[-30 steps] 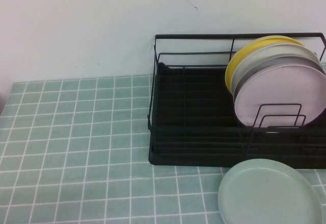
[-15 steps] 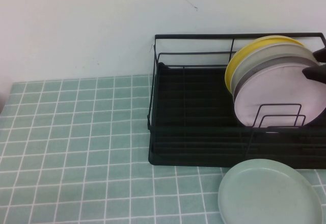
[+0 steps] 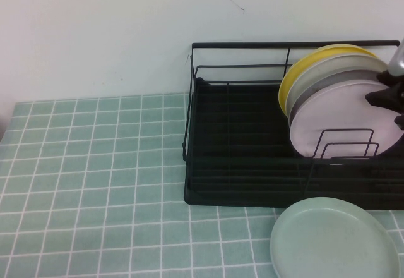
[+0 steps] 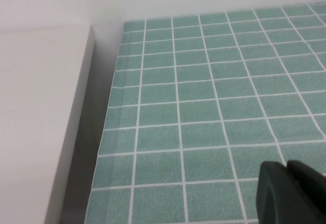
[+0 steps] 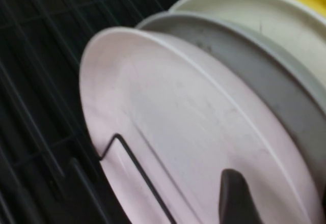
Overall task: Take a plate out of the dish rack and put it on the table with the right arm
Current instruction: Grasp the plate from the shelf, then place the plate from the table
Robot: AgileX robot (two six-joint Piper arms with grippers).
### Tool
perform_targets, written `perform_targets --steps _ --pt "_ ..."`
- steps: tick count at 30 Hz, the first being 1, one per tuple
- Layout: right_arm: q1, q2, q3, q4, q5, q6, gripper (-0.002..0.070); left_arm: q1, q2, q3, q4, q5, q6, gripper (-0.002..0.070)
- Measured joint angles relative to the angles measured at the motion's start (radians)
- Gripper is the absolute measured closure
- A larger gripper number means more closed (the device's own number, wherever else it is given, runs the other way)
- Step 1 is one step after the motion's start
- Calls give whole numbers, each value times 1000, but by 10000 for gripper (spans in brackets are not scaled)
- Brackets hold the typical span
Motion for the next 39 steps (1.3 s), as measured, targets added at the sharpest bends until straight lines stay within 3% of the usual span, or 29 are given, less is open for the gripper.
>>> perform_targets --steps 9,12,16,24,27,33,39 --pt "0 30 -2 0 -43 -6 342 0 0 0 0 0 0 678" --pt "0 34 -2 0 -55 -7 400 0 0 0 0 0 0 678" --pt "0 36 -2 -9 -72 -23 559 0 0 0 0 0 0 678" --pt "0 -63 -2 -43 -66 66 558 0 0 0 0 0 0 678" --pt "0 -166 -2 -106 -63 168 562 0 0 0 0 0 0 678" --pt "0 -389 -2 -293 -10 547 594 0 0 0 0 0 0 678" --pt "0 -558 -2 -490 281 994 594 0 0 0 0 0 0 678"
